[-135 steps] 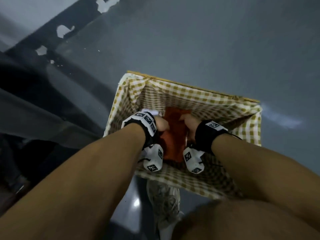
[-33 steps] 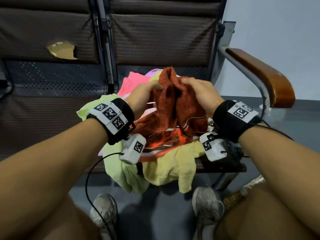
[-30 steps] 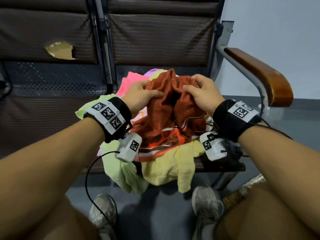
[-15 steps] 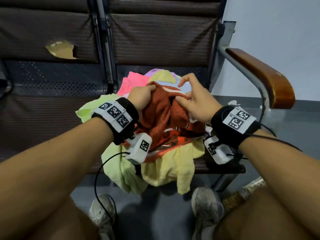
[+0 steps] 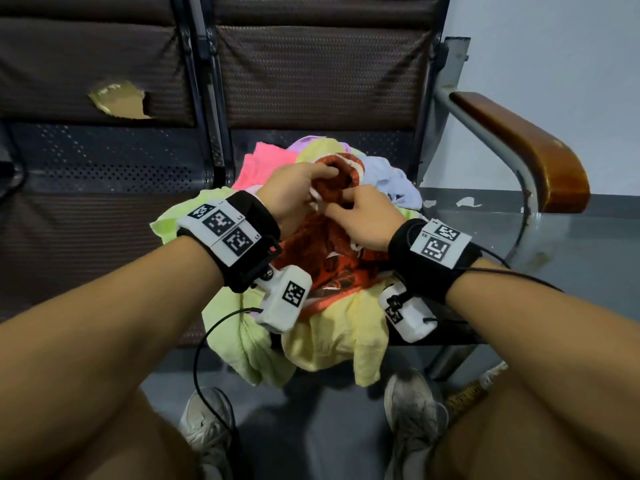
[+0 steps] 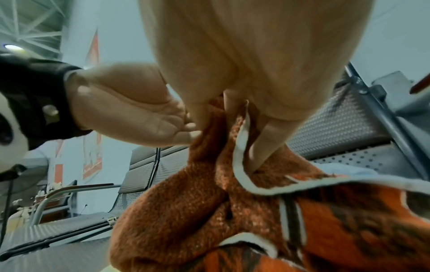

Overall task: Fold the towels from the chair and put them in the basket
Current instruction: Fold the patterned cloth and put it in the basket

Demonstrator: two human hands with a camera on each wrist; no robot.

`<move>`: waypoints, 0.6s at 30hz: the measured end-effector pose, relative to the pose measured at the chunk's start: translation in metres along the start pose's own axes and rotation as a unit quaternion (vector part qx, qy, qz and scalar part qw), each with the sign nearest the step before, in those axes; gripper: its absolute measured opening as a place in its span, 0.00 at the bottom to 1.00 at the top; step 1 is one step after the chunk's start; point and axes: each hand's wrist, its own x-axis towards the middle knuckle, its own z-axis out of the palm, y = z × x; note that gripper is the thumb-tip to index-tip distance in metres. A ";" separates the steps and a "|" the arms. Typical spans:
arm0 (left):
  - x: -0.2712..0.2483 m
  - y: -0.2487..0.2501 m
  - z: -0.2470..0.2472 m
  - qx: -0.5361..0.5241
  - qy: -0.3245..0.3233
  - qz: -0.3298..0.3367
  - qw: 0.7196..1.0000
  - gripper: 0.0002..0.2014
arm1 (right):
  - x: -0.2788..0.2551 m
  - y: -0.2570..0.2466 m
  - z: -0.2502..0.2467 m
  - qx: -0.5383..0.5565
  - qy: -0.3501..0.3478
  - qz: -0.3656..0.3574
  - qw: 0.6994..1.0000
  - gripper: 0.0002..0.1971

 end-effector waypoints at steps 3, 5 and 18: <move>0.002 -0.003 -0.003 0.063 0.034 0.051 0.996 0.18 | 0.004 0.000 -0.003 0.036 0.016 0.004 0.999 0.13; 0.008 -0.005 -0.007 0.085 0.068 0.083 0.991 0.18 | 0.005 -0.005 -0.005 0.128 0.036 0.030 0.991 0.15; 0.033 -0.005 -0.022 -0.043 0.170 0.094 0.980 0.06 | 0.012 0.022 -0.033 -0.100 0.033 -0.041 0.994 0.13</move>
